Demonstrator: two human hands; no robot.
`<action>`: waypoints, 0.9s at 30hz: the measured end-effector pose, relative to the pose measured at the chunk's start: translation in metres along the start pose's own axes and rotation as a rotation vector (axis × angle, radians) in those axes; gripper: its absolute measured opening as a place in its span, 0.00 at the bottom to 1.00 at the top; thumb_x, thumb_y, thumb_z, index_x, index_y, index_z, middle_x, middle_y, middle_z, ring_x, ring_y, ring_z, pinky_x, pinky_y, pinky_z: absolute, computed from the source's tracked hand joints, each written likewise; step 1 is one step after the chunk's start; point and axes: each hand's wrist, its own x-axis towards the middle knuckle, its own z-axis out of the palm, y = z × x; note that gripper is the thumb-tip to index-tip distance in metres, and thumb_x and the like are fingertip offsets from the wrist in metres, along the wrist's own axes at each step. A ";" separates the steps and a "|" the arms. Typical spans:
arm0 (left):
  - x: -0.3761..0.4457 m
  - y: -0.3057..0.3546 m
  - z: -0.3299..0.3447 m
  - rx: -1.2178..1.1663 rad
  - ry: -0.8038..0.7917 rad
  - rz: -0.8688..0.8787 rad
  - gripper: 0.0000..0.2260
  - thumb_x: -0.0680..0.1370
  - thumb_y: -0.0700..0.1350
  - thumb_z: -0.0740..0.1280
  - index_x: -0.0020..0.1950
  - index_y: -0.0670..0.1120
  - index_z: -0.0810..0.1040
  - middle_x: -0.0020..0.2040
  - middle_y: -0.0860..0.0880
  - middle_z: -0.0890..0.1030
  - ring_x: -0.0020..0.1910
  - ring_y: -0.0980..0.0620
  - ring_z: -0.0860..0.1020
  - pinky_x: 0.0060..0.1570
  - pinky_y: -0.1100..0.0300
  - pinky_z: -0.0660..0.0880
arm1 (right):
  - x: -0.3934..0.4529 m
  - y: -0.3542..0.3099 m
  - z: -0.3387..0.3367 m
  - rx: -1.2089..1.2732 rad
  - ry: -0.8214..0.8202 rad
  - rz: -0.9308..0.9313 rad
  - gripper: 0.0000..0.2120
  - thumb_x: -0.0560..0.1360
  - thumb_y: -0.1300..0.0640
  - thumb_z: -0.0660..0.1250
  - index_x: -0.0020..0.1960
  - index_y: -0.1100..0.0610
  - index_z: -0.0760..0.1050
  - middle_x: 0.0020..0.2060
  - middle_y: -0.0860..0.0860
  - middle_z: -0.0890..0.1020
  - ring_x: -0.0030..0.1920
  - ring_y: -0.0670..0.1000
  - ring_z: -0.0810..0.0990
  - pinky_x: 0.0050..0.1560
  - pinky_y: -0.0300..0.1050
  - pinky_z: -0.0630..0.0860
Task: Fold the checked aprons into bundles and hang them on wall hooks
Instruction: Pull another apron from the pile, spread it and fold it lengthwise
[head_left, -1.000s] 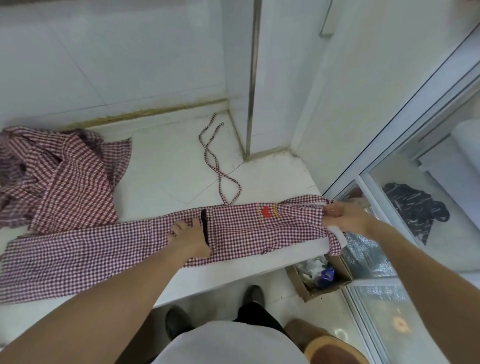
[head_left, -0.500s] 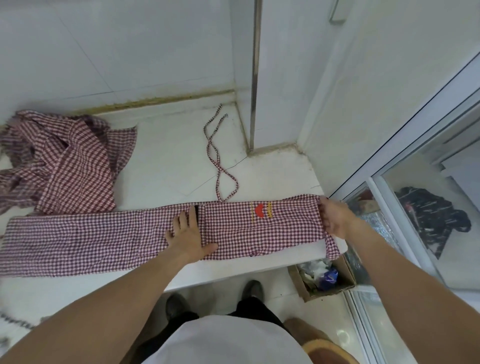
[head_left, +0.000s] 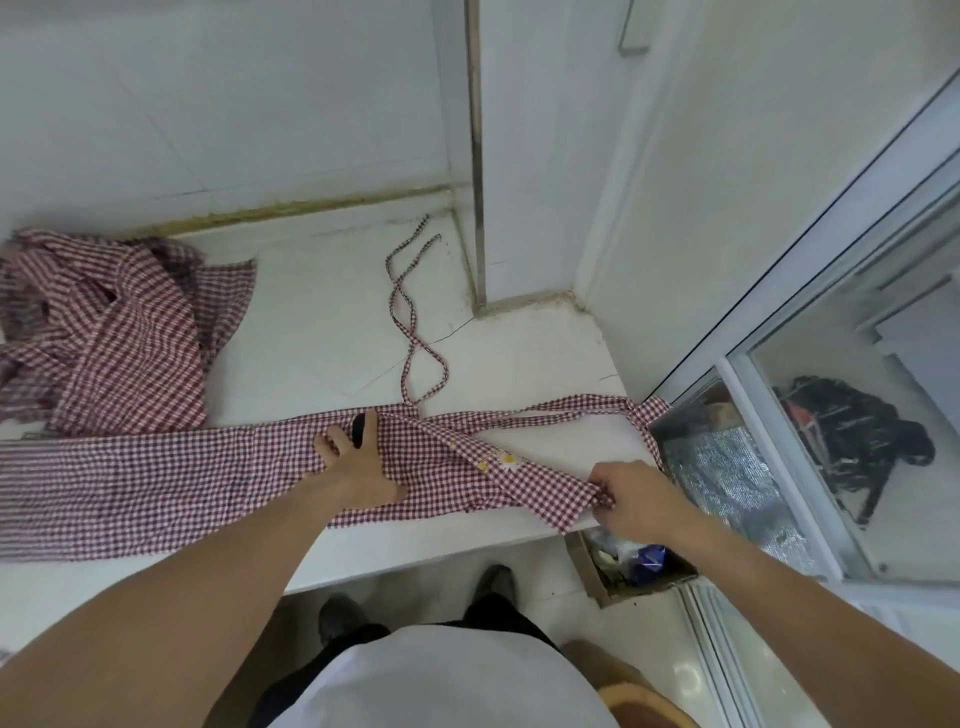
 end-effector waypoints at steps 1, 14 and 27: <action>-0.001 0.001 0.000 0.012 -0.006 0.000 0.57 0.71 0.61 0.72 0.75 0.56 0.24 0.76 0.35 0.32 0.76 0.31 0.33 0.74 0.31 0.49 | -0.004 0.005 -0.004 0.068 -0.038 0.019 0.04 0.73 0.55 0.68 0.44 0.49 0.73 0.41 0.46 0.79 0.44 0.50 0.78 0.43 0.41 0.70; -0.004 0.000 0.002 0.076 -0.025 0.006 0.55 0.74 0.63 0.70 0.75 0.55 0.24 0.76 0.35 0.30 0.76 0.31 0.33 0.74 0.32 0.49 | -0.026 0.087 -0.076 0.183 0.660 0.216 0.13 0.69 0.71 0.70 0.50 0.58 0.81 0.45 0.54 0.83 0.48 0.56 0.80 0.52 0.49 0.76; -0.004 -0.008 0.005 0.100 -0.039 0.016 0.54 0.74 0.64 0.68 0.75 0.55 0.23 0.76 0.36 0.29 0.75 0.32 0.32 0.74 0.32 0.48 | -0.009 0.070 -0.097 1.396 0.442 0.118 0.07 0.77 0.62 0.68 0.53 0.64 0.77 0.47 0.58 0.85 0.47 0.54 0.85 0.44 0.39 0.82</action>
